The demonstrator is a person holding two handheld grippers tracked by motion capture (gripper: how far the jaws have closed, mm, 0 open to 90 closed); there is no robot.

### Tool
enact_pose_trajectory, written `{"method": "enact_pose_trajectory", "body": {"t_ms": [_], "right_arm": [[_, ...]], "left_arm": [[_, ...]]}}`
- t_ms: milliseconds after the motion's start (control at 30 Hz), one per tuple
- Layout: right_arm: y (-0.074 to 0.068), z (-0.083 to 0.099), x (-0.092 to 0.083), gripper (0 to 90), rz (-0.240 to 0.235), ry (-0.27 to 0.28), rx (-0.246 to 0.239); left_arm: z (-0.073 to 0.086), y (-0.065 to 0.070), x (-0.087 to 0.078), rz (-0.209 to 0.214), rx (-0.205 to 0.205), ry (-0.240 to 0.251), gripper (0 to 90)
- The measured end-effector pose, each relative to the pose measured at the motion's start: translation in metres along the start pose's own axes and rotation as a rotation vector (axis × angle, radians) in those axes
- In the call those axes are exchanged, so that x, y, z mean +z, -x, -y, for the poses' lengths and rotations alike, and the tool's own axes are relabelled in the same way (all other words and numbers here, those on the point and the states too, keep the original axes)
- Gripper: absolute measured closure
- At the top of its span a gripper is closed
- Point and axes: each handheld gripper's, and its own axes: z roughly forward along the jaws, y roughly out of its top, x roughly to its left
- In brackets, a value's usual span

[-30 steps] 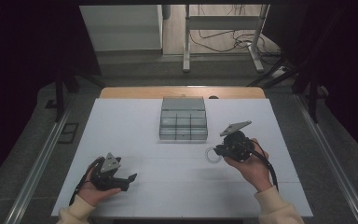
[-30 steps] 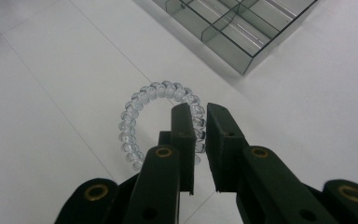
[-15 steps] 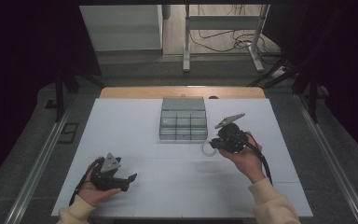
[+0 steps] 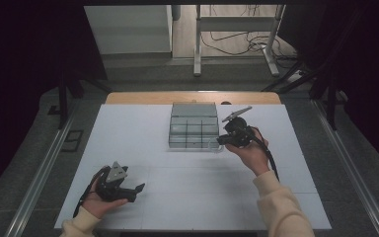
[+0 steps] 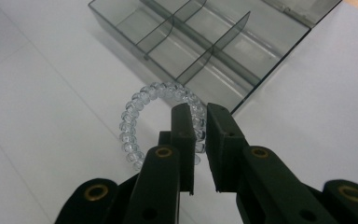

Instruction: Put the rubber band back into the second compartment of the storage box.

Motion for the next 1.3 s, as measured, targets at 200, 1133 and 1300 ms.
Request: {"method": "enact_pose_trajectory", "body": {"t_ms": [200,1133,1300], "right_arm": [[0.004,-0.018,0.009,80.5,-0.014,0.003,0.011],[0.021,-0.073,0.05,80.5,-0.016,-0.016,0.061],[0.023,-0.081,0.055,80.5,-0.012,-0.013,0.07]], "left_arm": [[0.0,0.0,0.0,0.002,-0.002,0.001,13.1],[0.0,-0.001,0.0,0.007,-0.004,0.004,13.0],[0.0,-0.001,0.0,0.007,-0.004,0.004,13.0]]}}
